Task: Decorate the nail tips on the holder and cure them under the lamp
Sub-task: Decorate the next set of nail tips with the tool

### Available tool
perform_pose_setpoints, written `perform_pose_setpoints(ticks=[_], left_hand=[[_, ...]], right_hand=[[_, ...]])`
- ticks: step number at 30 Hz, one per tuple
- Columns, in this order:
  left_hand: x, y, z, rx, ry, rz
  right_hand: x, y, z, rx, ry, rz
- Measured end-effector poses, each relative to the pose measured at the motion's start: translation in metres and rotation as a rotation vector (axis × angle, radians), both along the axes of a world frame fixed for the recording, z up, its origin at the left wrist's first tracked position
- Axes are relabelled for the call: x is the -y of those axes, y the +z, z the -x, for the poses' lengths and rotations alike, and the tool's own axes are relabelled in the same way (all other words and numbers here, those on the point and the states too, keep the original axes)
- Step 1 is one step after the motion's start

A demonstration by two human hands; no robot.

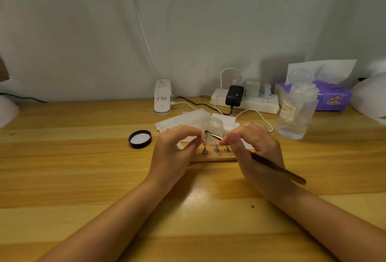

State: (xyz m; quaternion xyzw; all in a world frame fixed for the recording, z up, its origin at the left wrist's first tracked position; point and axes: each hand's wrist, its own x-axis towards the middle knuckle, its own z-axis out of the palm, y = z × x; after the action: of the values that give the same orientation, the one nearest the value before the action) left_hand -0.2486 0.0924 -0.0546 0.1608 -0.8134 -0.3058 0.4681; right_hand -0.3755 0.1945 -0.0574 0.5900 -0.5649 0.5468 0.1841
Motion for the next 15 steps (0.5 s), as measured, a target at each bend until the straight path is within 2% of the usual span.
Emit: perform_pose_setpoints(ticks=[5,11,15], left_hand=[[0.0012,-0.0009,-0.0004,-0.011,-0.007,-0.015],[-0.0006,0.0000,0.0001,-0.003,-0.004,-0.019],[-0.0004,-0.0002,0.0004,0.006,-0.005,-0.025]], right_hand=[[-0.0015,-0.0037,0.0003,-0.030,0.038,0.005],[-0.0039,-0.0022,0.0001,0.075,0.010,0.018],[-0.0003,-0.0047,-0.0010,0.035,0.000,-0.017]])
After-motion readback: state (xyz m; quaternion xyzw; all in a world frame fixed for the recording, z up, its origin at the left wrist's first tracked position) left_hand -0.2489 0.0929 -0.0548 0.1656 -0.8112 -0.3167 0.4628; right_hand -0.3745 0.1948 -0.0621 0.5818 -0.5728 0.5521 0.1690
